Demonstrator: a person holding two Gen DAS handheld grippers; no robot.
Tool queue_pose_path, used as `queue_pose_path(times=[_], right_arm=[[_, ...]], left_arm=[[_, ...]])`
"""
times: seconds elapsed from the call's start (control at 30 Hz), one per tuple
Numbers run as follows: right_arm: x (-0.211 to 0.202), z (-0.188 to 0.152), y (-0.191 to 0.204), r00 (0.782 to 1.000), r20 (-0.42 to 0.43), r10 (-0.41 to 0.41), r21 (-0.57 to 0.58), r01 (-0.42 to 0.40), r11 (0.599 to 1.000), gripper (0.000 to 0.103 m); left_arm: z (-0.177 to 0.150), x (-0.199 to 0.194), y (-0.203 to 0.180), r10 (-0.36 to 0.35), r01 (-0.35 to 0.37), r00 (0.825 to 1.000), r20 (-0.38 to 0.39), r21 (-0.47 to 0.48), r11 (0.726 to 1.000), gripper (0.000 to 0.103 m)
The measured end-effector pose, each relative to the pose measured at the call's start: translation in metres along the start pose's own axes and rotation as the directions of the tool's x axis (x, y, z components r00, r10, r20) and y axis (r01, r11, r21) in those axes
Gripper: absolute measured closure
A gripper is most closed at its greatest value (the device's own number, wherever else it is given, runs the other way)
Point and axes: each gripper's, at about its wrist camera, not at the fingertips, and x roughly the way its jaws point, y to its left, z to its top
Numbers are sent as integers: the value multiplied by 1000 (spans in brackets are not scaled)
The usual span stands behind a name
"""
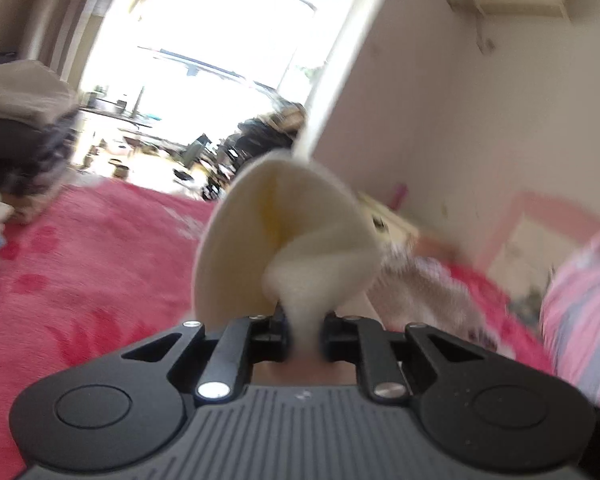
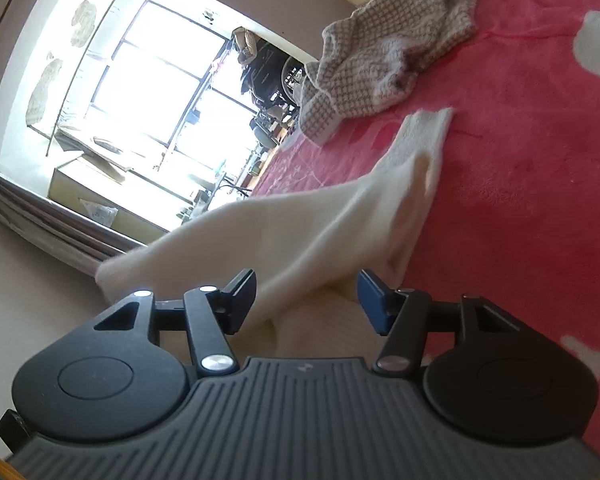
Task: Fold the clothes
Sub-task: 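Lift the sweater with the left tool while the right tool grasps another edge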
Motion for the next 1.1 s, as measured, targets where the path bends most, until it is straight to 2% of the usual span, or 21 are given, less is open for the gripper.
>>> queue_pose_path(times=[0.13, 0.27, 0.4, 0.5, 0.6, 0.67, 0.77, 0.87, 0.93, 1.0, 1.1], right_arm=[[-11, -7, 2, 1000, -3, 29, -1, -29, 1000, 49], [-17, -17, 3, 997, -29, 70, 4, -70, 998, 49], [-14, -24, 1, 994, -49, 102, 40, -100, 994, 48], [-7, -34, 6, 988, -84, 133, 60, -128, 990, 48], [3, -45, 12, 980, -131, 148, 62, -141, 988, 48], [10, -51, 13, 978, -157, 140, 66, -131, 989, 48], [15, -54, 13, 978, -174, 111, 66, -101, 993, 48], [10, -53, 13, 985, -147, 90, 69, -80, 994, 48], [2, -48, 12, 992, -106, 72, 60, -66, 996, 47], [-2, -40, 8, 994, -90, 60, 60, -55, 997, 45], [-1, -30, 2, 995, -88, 40, 66, -35, 997, 41]], left_arm=[[26, -37, 25, 34, -27, 997, 72, -94, 995, 88], [37, -66, 45, 99, -84, 989, 107, -136, 987, 88], [32, -82, 69, 175, -162, 982, 69, -162, 973, 88], [17, -85, 86, 219, -220, 975, -25, -133, 966, 87], [-2, -83, 93, 238, -249, 962, -138, -71, 966, 79], [-14, -86, 95, 258, -268, 948, -185, -30, 963, 66], [-23, -102, 90, 309, -303, 938, -154, 67, 951, 51], [-33, -121, 79, 350, -329, 933, -82, 194, 924, 44], [-46, -134, 62, 335, -308, 940, -62, 266, 913, 43], [-56, -141, 42, 286, -244, 956, -69, 358, 901, 41], [-78, -130, 8, 194, -124, 978, -76, 540, 833, 40]])
